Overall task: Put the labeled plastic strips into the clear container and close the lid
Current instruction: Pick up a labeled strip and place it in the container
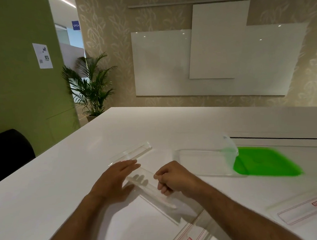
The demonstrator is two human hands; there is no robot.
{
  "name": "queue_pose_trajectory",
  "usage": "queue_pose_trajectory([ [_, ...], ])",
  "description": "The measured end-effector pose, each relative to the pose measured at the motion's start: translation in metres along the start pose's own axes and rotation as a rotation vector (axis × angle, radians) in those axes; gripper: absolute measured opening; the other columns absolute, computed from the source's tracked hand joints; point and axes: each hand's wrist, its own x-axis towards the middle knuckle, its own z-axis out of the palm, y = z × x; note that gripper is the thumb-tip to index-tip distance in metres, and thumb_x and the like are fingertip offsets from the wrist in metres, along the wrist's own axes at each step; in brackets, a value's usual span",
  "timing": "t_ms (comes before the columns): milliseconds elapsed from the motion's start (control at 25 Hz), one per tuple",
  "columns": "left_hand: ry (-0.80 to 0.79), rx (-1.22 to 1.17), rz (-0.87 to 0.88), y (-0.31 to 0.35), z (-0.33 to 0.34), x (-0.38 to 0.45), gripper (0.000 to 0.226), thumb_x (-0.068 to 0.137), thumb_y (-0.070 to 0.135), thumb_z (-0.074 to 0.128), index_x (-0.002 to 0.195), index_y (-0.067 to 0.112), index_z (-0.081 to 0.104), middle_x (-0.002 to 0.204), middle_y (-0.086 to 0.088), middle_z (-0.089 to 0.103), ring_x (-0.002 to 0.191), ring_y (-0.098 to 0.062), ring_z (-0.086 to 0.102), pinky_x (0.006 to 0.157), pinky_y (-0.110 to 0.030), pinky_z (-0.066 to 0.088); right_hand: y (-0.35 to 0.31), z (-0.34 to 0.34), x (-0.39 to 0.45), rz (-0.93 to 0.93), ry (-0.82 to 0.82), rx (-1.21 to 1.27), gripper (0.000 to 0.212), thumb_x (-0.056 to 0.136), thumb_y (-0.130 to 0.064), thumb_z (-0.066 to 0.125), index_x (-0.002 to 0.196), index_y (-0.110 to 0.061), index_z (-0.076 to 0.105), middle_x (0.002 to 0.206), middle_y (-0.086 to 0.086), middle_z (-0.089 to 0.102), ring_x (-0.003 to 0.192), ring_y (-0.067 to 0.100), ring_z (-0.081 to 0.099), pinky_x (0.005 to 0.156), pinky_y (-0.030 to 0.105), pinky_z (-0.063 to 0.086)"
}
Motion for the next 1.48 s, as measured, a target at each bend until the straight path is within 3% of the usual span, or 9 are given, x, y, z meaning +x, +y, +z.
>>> queue_pose_trajectory([
  [280, 0.055, 0.016, 0.143, 0.020, -0.004, 0.016, 0.064, 0.063, 0.039, 0.086, 0.120, 0.017, 0.068, 0.123, 0.003, 0.069, 0.107, -0.017, 0.066, 0.086, -0.030, 0.055, 0.005, -0.049, 0.007, 0.121, -0.111, 0.106, 0.028, 0.094, -0.005, 0.048, 0.094, -0.007, 0.076, 0.066, 0.003, 0.062, 0.042, 0.010, 0.041, 0.044, 0.022, 0.030],
  [440, 0.042, -0.010, 0.159, 0.035, -0.013, 0.024, 0.057, 0.056, 0.033, 0.087, 0.110, 0.019, 0.072, 0.107, 0.006, 0.074, 0.093, -0.017, 0.070, 0.074, -0.026, 0.057, 0.014, -0.069, 0.006, 0.182, -0.136, 0.063, 0.030, 0.095, -0.008, 0.050, 0.092, -0.016, 0.079, 0.071, -0.002, 0.066, 0.055, 0.008, 0.047, 0.059, 0.021, 0.040],
  [560, -0.003, -0.035, 0.142, 0.043, -0.019, 0.029, 0.056, 0.057, 0.039, 0.087, 0.108, 0.022, 0.073, 0.104, 0.007, 0.074, 0.091, -0.016, 0.069, 0.074, -0.027, 0.057, 0.015, -0.079, 0.002, 0.110, -0.126, 0.013, 0.024, 0.094, -0.015, 0.054, 0.096, -0.018, 0.078, 0.079, -0.002, 0.072, 0.066, 0.004, 0.060, 0.068, 0.021, 0.046],
  [720, -0.051, -0.086, 0.115, 0.055, -0.023, 0.032, 0.054, 0.058, 0.054, 0.082, 0.106, 0.030, 0.072, 0.099, 0.013, 0.072, 0.090, -0.011, 0.066, 0.074, -0.024, 0.053, 0.007, -0.091, -0.009, -0.047, -0.154, -0.233, 0.033, 0.081, -0.048, 0.069, 0.100, -0.022, 0.075, 0.093, -0.008, 0.071, 0.075, 0.010, 0.058, 0.071, 0.026, 0.045],
  [880, -0.088, -0.147, 0.098, 0.063, -0.025, 0.038, 0.058, 0.055, 0.060, 0.083, 0.105, 0.032, 0.072, 0.095, 0.015, 0.070, 0.088, -0.008, 0.064, 0.071, -0.028, 0.053, 0.005, -0.100, -0.022, -0.180, -0.149, -0.714, 0.057, 0.058, -0.056, 0.083, 0.110, -0.039, 0.066, 0.107, -0.019, 0.065, 0.082, 0.003, 0.061, 0.068, 0.018, 0.049],
  [1040, -0.087, -0.171, 0.120, 0.071, -0.028, 0.045, 0.071, 0.051, 0.077, 0.078, 0.106, 0.032, 0.071, 0.094, 0.018, 0.069, 0.086, -0.003, 0.062, 0.071, -0.023, 0.052, 0.006, -0.115, -0.029, -0.246, -0.096, -0.740, 0.055, 0.058, -0.047, 0.086, 0.109, -0.035, 0.068, 0.107, -0.018, 0.067, 0.088, 0.005, 0.064, 0.076, 0.024, 0.056],
  [1200, -0.101, -0.194, 0.113, 0.082, -0.029, 0.062, 0.073, 0.056, 0.077, 0.073, 0.113, 0.031, 0.072, 0.103, 0.016, 0.071, 0.089, 0.000, 0.060, 0.074, -0.009, 0.043, 0.003, -0.134, -0.036, -0.249, -0.014, -0.744, 0.056, 0.061, -0.038, 0.088, 0.112, -0.031, 0.068, 0.112, -0.013, 0.066, 0.095, 0.006, 0.063, 0.087, 0.031, 0.055],
  [1320, -0.130, -0.174, 0.110, 0.088, -0.036, 0.086, 0.076, 0.064, 0.078, 0.062, 0.123, 0.031, 0.067, 0.114, 0.013, 0.070, 0.094, 0.000, 0.055, 0.076, -0.015, 0.046, -0.005, -0.151, -0.037, -0.280, 0.075, -0.763, 0.058, 0.063, -0.036, 0.087, 0.118, -0.028, 0.068, 0.117, -0.009, 0.068, 0.100, 0.008, 0.063, 0.092, 0.032, 0.053],
  [1480, -0.072, -0.110, 0.066, 0.091, -0.041, 0.130, 0.062, 0.074, 0.061, 0.071, 0.129, 0.033, 0.063, 0.120, 0.009, 0.069, 0.103, -0.011, 0.060, 0.080, -0.025, 0.049, -0.018, -0.178, -0.025, -0.333, 0.227, -0.922, 0.059, 0.072, -0.041, 0.081, 0.127, -0.031, 0.063, 0.130, -0.009, 0.065, 0.108, 0.012, 0.060, 0.101, 0.031, 0.046],
])
